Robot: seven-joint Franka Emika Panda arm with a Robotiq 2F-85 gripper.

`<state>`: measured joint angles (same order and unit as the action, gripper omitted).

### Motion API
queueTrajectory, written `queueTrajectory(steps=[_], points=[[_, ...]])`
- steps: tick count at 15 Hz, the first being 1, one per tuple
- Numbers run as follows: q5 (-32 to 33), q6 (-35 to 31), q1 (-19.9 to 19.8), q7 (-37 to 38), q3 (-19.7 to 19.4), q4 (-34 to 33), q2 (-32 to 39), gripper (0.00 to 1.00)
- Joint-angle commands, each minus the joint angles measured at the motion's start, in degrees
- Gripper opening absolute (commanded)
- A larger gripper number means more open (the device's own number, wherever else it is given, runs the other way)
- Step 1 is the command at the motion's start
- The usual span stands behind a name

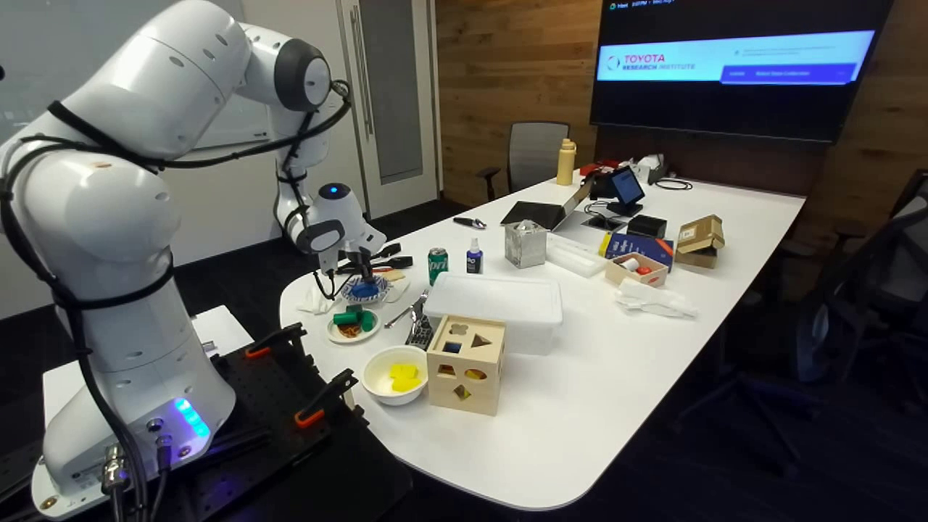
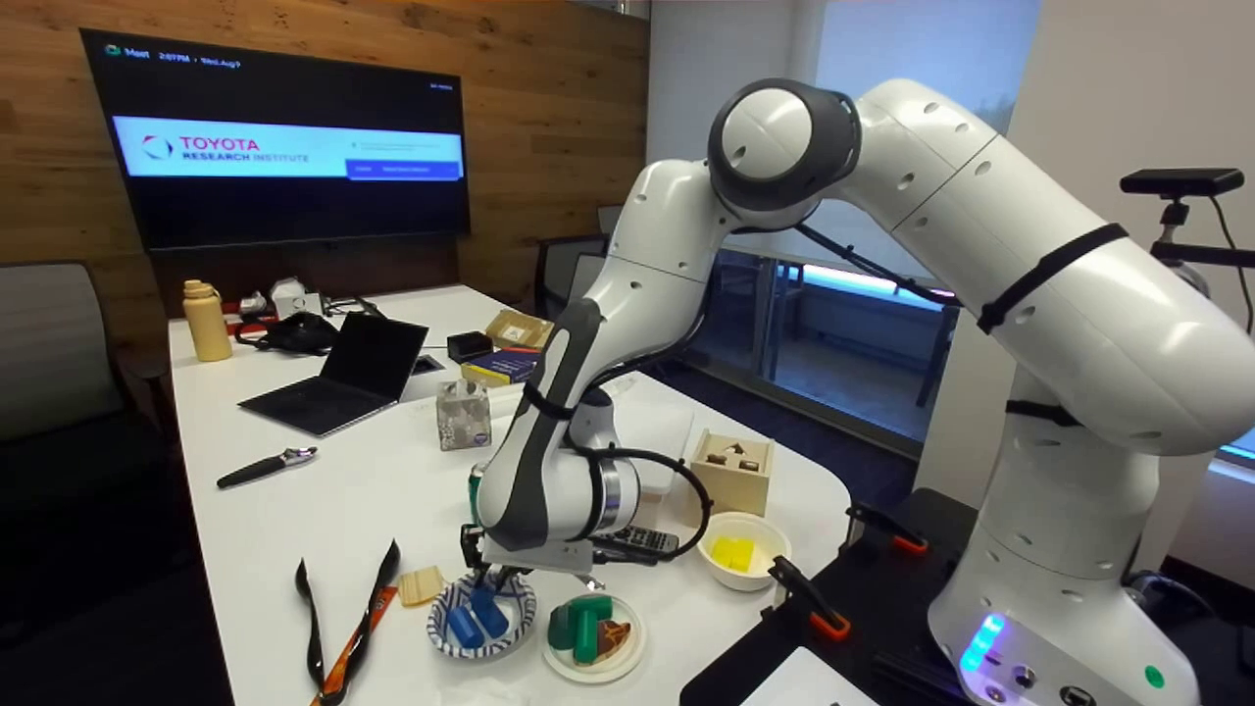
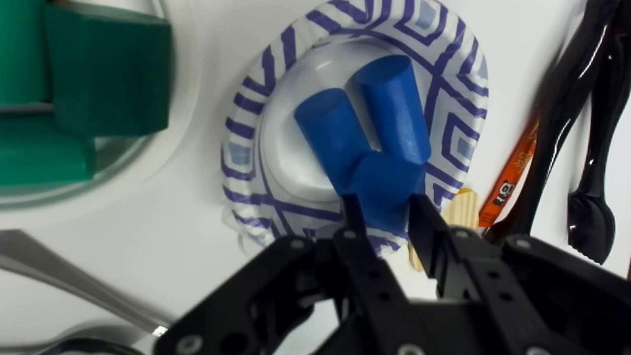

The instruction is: Slide the lid to close the box, pick up the blue object and put it in the bowl on the left

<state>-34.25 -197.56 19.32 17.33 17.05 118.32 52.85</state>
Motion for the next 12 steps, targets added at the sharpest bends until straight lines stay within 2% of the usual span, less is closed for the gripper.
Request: queueTrajectory(steps=[1, 7, 12], points=[[1.23, 0.64, 2.86, 3.19, -2.27, -2.99, 0.98, 0.59], [-4.97, 2.42, 9.73, 5.71, -7.85, 0.89, -4.28, 1.00], [-12.70, 4.07, 15.76, 4.64, -10.67, 3.89, -8.21, 1.00]])
